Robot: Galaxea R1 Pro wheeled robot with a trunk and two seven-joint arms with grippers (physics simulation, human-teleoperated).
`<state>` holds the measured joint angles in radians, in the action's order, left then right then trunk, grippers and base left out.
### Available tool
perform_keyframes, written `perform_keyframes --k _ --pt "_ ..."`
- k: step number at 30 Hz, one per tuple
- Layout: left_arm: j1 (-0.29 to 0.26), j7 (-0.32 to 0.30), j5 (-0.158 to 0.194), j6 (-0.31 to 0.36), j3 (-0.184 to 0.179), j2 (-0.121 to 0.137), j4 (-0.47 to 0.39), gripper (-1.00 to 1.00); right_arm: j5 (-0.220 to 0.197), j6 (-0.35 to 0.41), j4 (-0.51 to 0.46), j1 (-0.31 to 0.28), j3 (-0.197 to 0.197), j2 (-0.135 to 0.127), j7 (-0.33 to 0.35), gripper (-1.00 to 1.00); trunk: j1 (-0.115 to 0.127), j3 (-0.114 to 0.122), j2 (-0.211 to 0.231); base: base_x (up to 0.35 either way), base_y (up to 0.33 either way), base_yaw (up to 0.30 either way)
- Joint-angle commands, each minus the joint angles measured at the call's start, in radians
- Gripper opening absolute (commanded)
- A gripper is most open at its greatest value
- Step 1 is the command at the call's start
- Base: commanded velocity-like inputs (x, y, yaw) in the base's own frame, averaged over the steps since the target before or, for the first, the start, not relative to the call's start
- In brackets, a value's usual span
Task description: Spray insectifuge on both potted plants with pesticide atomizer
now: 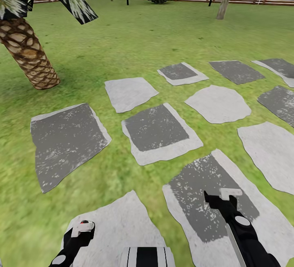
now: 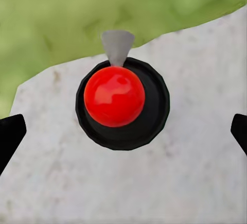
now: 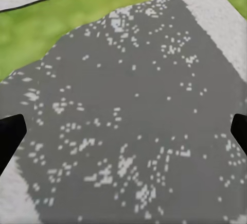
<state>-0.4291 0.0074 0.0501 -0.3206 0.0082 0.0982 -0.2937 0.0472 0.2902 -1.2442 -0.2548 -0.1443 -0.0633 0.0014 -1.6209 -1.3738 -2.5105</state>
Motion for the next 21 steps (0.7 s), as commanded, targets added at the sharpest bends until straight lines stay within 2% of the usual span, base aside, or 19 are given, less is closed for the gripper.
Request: perform_keyframes --k 1,7,10,21 --pt "0.0 0.0 0.005 -0.003 -0.001 0.0 0.001 1.0 0.005 0.006 -0.002 0.0 0.0 0.0 0.0 1.0 0.0 -0.001 0.0 0.0 0.0 0.0" --pt "0.001 0.0 0.006 -0.003 -0.001 0.0 -0.001 1.0 0.005 0.006 -0.003 0.0 0.0 0.0 0.0 1.0 0.0 -0.001 0.0 0.0 0.0 0.0" --pt "0.001 0.0 0.007 -0.003 -0.001 0.001 -0.002 1.0 0.005 0.006 -0.003 -0.001 0.0 0.0 0.0 1.0 -0.001 -0.012 -0.001 0.0 0.0 0.0" --pt "0.002 0.0 0.007 -0.004 0.001 0.002 -0.001 1.0 0.005 0.006 -0.003 -0.001 0.0 0.0 0.0 1.0 -0.001 -0.012 -0.001 0.0 0.0 0.0"
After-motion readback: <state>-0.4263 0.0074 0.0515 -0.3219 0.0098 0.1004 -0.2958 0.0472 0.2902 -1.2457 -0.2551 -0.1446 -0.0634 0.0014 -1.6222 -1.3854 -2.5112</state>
